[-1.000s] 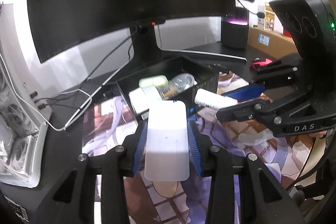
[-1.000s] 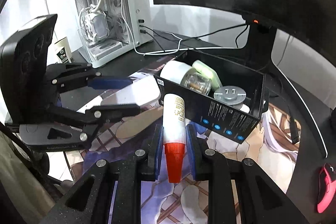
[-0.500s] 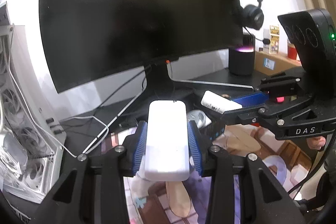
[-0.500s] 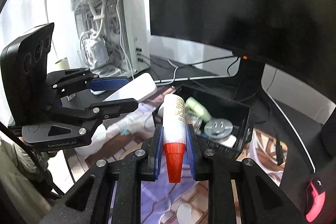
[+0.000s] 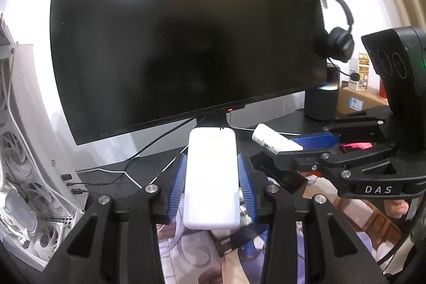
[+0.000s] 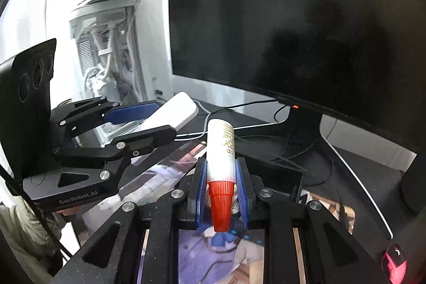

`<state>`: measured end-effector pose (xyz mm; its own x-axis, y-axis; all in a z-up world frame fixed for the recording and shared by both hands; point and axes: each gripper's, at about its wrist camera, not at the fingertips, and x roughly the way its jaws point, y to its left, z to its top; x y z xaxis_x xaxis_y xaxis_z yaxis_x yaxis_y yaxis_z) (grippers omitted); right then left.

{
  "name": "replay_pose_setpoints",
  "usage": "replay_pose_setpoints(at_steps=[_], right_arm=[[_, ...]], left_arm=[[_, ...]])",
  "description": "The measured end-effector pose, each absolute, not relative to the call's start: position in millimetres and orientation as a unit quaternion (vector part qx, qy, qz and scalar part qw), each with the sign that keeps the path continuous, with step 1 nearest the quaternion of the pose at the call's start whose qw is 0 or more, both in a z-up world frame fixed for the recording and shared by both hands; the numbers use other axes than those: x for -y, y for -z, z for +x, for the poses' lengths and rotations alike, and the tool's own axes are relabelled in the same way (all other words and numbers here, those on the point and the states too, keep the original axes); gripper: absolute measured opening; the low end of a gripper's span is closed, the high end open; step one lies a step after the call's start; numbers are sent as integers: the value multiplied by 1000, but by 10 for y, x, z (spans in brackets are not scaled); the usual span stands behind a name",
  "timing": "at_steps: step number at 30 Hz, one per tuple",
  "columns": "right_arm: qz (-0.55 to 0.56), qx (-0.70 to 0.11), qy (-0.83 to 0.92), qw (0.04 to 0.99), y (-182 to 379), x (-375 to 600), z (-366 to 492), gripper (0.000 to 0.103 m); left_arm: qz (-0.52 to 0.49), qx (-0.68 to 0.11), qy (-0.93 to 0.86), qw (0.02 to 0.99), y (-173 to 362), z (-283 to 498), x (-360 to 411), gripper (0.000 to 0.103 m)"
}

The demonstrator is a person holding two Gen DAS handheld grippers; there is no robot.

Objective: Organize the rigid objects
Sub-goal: 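Lift and carry the pad with left tool while right tool carries tube over box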

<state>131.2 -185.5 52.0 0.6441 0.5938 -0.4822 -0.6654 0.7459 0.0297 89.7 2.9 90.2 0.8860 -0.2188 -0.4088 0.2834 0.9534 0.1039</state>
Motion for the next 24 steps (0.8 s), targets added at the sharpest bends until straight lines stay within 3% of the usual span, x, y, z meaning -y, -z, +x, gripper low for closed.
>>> replay_pose_setpoints(at_steps=[24], right_arm=[[-31,-294,-314,902,-152,1929,2083,20]], left_arm=[[45,-259,124,957,-449,1628,40,39]])
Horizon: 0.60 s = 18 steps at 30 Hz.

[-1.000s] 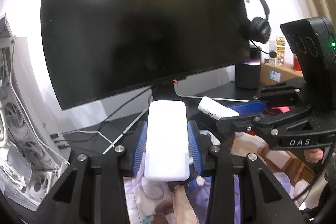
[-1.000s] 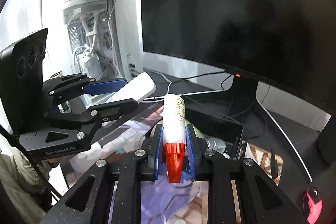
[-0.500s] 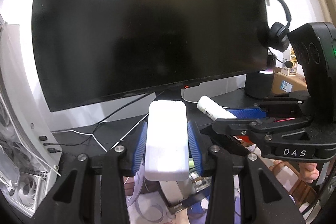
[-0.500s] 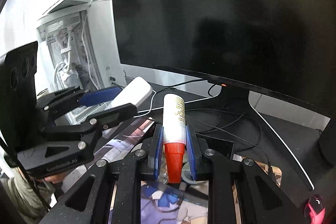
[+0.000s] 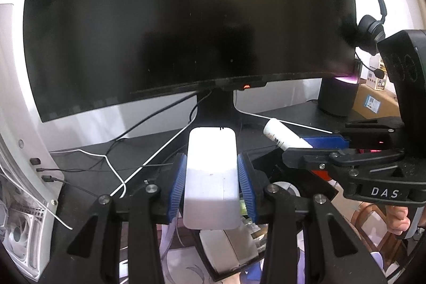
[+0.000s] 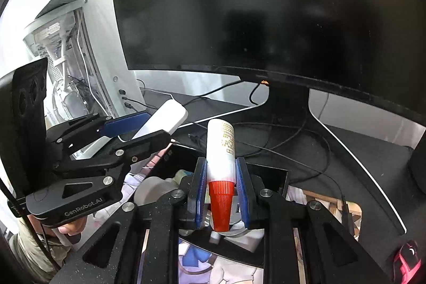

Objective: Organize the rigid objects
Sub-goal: 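Lift and carry the pad with left tool while right tool carries tube over box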

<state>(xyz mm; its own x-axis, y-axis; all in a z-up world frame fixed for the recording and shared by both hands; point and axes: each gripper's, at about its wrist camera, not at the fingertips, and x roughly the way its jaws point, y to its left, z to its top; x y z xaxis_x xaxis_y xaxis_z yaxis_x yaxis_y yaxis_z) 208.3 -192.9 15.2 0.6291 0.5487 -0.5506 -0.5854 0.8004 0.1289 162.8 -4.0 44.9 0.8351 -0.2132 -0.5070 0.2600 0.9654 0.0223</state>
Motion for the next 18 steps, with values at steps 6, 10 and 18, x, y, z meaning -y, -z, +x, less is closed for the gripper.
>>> replay_pose_setpoints(at_steps=[6,10,18], right_arm=[[-34,-313,-308,898,-40,1913,2185,20],[-37,-333,-304,892,75,1895,2261,20],[-46,-366,-301,879,226,1856,2345,20]], left_arm=[[47,-275,126,952,-313,1705,111,39],[48,-288,130,948,-234,1743,133,39],[55,-306,133,941,-116,1799,188,39]])
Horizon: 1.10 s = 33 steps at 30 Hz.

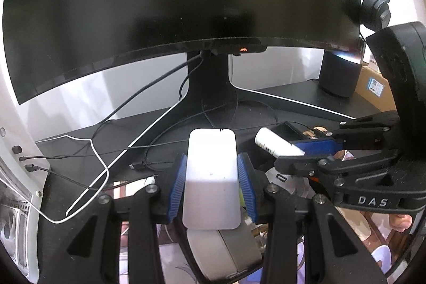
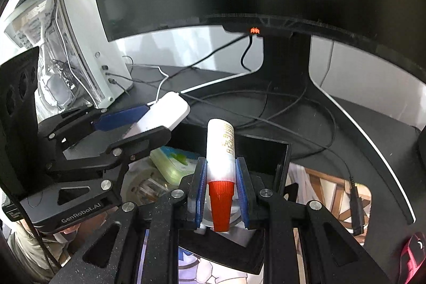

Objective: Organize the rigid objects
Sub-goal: 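Lift and carry the pad with left tool while right tool carries tube over box, then open right tool to drop the red-capped tube into the black box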

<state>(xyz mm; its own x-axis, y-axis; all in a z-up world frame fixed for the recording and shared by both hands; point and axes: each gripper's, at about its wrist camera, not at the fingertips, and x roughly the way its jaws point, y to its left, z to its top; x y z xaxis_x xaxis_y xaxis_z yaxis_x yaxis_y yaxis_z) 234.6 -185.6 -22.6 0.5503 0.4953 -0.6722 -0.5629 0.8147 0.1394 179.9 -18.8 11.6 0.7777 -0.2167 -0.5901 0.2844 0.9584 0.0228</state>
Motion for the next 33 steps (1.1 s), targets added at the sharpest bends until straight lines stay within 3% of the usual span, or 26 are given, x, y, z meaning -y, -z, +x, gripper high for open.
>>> replay_pose_setpoints(at_steps=[33], right_arm=[[-44,-392,-301,868,358,1813,2419,21]], left_arm=[[53,-314,136,938,-28,1847,145,40]])
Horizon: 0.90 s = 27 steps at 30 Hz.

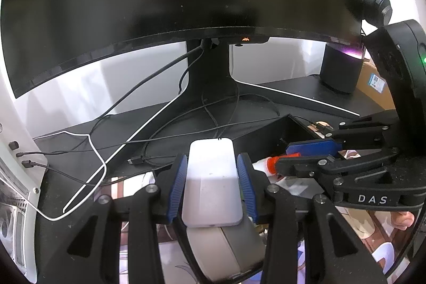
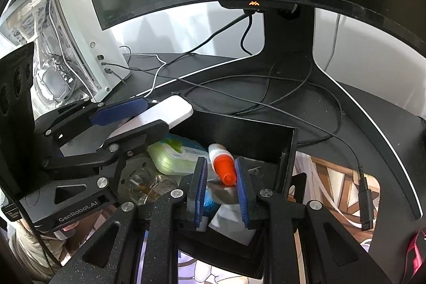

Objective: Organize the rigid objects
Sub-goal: 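Open right tool to drop the red-capped tube into the black box, then lower white flat pad into the box and open left tool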

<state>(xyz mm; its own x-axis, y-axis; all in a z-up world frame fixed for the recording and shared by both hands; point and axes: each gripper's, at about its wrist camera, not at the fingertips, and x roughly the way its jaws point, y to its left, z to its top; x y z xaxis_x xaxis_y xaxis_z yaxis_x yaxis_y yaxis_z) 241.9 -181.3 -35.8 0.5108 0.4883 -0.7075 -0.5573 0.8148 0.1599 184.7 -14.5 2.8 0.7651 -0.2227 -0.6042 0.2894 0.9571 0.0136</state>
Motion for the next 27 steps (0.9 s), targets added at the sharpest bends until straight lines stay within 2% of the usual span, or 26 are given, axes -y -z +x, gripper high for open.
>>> replay_pose_setpoints(at_steps=[5,7,9,19,27], right_arm=[[-42,-389,-303,869,315,1817,2392,21],[-42,-386,-304,870,286,1825,2371,21],[-42,-383,-304,871,262,1827,2345,21],[-44,-366,-302,879,78,1869,2190,23],[-41,-343,-301,889,-134,1941,2005,24]], left_arm=[[53,-313,137,938,-65,1822,138,41],[52,-311,137,939,-91,1807,137,48],[48,-305,136,941,-132,1779,128,61],[56,-296,132,944,-303,1647,156,62],[61,-269,129,952,-540,1439,157,70]])
